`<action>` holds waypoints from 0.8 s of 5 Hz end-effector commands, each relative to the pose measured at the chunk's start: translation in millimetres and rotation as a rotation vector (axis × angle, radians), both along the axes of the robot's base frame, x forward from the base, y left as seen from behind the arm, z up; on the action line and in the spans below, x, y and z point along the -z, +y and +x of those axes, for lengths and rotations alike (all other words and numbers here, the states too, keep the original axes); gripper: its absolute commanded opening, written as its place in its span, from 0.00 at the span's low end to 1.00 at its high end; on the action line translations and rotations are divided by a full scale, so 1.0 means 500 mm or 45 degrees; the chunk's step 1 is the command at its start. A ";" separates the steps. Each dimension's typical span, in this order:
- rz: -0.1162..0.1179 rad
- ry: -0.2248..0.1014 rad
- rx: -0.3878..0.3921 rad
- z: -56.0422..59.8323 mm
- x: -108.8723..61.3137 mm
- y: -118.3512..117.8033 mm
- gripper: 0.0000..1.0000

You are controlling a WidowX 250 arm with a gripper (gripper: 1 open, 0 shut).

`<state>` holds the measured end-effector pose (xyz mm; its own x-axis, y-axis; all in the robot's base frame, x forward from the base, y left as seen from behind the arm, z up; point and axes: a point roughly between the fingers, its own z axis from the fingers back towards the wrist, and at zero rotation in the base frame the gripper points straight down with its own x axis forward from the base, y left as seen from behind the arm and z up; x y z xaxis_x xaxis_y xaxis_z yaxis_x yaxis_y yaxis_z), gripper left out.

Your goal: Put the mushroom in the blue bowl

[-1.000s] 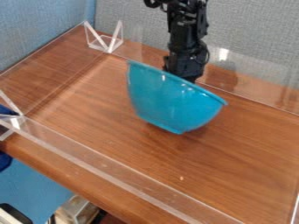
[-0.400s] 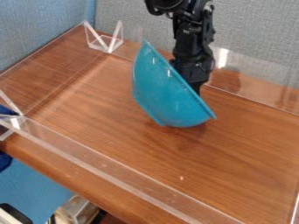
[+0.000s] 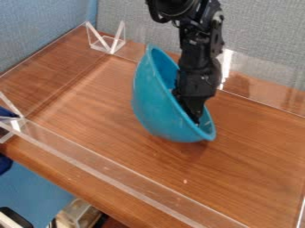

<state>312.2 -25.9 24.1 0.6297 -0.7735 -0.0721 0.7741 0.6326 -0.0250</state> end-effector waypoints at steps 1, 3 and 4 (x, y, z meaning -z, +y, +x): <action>-0.003 -0.028 0.091 -0.011 -0.015 -0.019 1.00; 0.001 -0.047 0.180 0.012 -0.025 -0.051 0.00; 0.004 -0.061 0.165 0.032 -0.031 -0.029 0.00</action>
